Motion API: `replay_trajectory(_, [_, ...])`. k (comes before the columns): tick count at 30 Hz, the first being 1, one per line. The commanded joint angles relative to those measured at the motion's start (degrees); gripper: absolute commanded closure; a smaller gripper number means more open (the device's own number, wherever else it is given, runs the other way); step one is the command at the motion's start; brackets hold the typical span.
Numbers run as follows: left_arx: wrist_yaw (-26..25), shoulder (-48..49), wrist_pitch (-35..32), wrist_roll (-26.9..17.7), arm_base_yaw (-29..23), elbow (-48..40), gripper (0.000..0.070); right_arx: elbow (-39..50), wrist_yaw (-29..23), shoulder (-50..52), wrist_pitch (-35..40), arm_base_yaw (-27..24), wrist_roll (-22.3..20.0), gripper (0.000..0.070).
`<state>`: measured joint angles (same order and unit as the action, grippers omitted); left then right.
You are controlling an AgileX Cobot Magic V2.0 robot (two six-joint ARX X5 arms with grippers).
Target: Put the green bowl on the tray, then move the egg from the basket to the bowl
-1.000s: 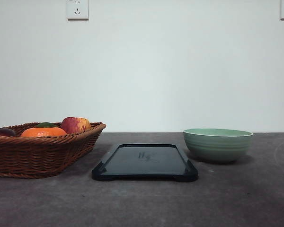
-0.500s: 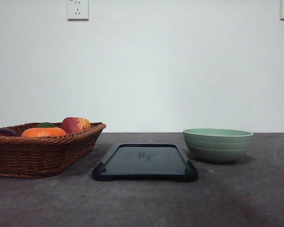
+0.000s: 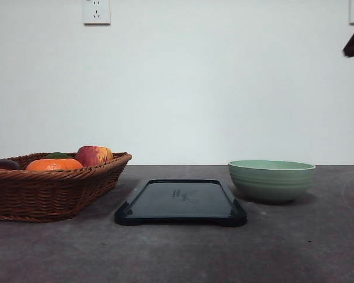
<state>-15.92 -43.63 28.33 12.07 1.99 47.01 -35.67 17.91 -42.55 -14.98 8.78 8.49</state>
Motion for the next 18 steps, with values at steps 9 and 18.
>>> replay_trajectory(9, [-1.10, -11.78, 9.35, -10.24, 5.25, 9.64, 0.0700, -7.15, 0.09, -10.08, -5.14, 3.97, -1.03, 0.0694])
replay_trajectory(18, [-1.08, -13.69, 9.71, -10.57, 6.92, 11.14, 0.0368, -10.20, 0.09, -12.78, -9.23, 4.02, -1.05, 0.0352])
